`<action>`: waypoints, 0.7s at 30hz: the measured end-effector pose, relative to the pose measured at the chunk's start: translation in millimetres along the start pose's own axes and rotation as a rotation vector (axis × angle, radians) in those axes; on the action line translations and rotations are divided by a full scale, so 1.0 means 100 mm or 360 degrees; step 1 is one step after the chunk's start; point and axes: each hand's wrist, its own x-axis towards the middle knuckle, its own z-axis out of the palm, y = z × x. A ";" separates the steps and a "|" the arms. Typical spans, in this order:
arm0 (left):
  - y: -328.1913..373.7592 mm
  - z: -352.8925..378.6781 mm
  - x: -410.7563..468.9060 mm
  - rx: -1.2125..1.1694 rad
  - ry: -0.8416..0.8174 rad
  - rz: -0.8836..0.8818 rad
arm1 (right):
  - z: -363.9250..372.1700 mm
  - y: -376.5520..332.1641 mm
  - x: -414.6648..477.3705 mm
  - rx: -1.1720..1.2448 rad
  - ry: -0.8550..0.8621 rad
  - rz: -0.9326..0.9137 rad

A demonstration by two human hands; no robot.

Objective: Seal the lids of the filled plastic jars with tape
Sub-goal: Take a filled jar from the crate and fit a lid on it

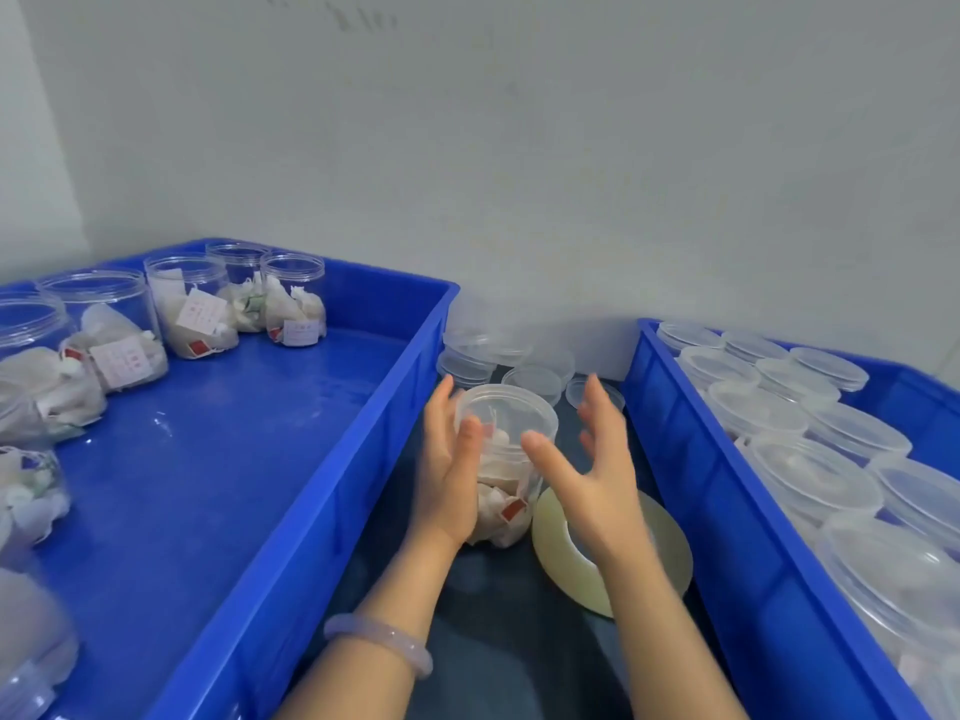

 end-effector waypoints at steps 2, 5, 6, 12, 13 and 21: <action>-0.10 0.01 0.04 -0.0009 0.0004 -0.0213 | 0.00 -0.23 0.13 -0.0324 -0.0170 -0.0200; -0.19 0.00 0.07 0.0059 0.0036 -0.0371 | 0.11 -0.38 0.26 -0.0722 -0.0482 -0.0229; -0.21 0.00 0.08 0.0094 0.0055 -0.0361 | 0.13 -0.38 0.27 -0.0732 -0.0470 -0.0232; -0.20 0.03 0.08 -0.0029 0.0121 -0.0322 | 0.12 -0.28 0.27 -0.0520 -0.0294 -0.0309; -0.20 0.03 0.08 -0.0041 0.0127 -0.0314 | 0.11 -0.28 0.27 -0.0521 -0.0295 -0.0330; -0.26 -0.02 0.08 -0.0105 0.0103 -0.0362 | 0.17 -0.33 0.24 -0.0611 -0.0171 -0.0685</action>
